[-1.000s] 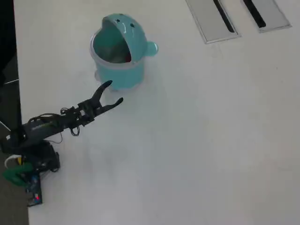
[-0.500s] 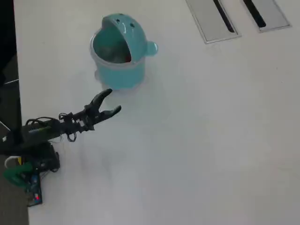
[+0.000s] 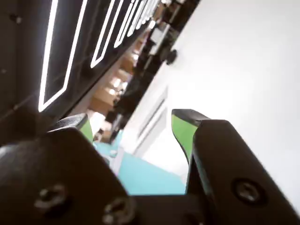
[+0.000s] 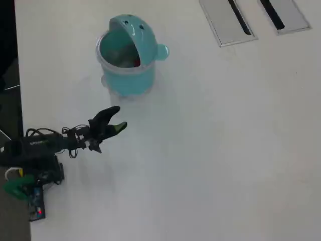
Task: Grasp RGB lego blocks and put them in the bin one by one.
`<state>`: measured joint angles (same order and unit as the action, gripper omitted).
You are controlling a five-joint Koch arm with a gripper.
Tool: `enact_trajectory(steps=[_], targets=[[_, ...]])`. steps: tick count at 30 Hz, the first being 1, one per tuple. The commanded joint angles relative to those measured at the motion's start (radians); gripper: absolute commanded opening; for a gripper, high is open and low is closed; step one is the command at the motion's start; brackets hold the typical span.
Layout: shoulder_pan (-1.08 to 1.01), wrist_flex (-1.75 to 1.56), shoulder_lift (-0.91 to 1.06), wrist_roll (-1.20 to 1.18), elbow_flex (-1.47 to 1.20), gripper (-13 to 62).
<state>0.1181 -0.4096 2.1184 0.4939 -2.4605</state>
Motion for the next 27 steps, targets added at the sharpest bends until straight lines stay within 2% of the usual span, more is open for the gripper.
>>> enact_trajectory(steps=[1, 9, 27], targets=[[0.000, -0.112, 0.040, -0.078, 0.025, 30.3], [-0.028, -0.143, 0.098, -0.287, -0.100, 30.3], [-0.055, -0.431, 0.133, -0.442, -0.525, 30.4]])
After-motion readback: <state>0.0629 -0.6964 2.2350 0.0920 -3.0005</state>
